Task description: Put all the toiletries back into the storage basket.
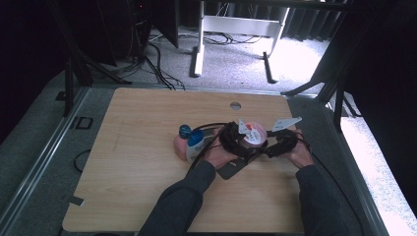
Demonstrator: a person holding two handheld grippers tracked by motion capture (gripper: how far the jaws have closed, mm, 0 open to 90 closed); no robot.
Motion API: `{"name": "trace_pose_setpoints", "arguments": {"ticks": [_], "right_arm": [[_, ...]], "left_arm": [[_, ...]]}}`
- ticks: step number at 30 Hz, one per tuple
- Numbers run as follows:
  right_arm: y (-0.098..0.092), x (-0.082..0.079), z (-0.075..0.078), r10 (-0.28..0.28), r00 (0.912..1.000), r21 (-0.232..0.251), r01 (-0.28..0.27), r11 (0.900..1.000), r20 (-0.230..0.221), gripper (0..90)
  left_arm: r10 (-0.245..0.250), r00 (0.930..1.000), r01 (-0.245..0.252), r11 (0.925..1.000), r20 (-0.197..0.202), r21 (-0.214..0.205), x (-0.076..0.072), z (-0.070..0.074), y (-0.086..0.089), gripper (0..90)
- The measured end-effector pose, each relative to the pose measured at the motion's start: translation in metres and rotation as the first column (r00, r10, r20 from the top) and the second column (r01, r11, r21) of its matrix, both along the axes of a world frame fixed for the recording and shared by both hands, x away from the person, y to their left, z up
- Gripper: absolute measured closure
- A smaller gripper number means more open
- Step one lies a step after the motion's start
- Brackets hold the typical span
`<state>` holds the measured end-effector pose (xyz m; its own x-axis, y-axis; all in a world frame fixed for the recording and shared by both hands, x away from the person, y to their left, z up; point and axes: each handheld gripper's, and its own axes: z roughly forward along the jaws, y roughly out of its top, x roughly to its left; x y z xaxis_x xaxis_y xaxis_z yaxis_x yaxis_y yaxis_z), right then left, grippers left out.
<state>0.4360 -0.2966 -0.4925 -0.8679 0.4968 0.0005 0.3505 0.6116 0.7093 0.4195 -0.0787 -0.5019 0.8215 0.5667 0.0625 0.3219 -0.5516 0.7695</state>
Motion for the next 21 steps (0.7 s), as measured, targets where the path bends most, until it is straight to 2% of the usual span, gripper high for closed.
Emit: {"name": "trace_pose_setpoints", "arguments": {"ticks": [12,17,21], "right_arm": [[-0.004,0.003,-0.008,-0.017,0.9996,-0.017,0.017,0.9997,-0.021,16.9],[-0.003,0.004,-0.011,-0.021,0.9995,-0.050,0.019,0.9986,-0.022,16.9],[-0.002,0.004,-0.014,-0.026,0.9994,-0.074,0.025,0.9970,-0.024,17.0]], "left_arm": [[0.007,0.9996,-0.007,1.0000,-0.026,0.004,0.005,-0.009,-0.006,12.0],[0.005,0.9994,-0.004,0.9995,-0.035,0.032,0.006,-0.014,-0.009,12.1],[0.006,0.9989,-0.005,0.9995,-0.046,0.032,0.008,-0.017,-0.010,12.2]]}}
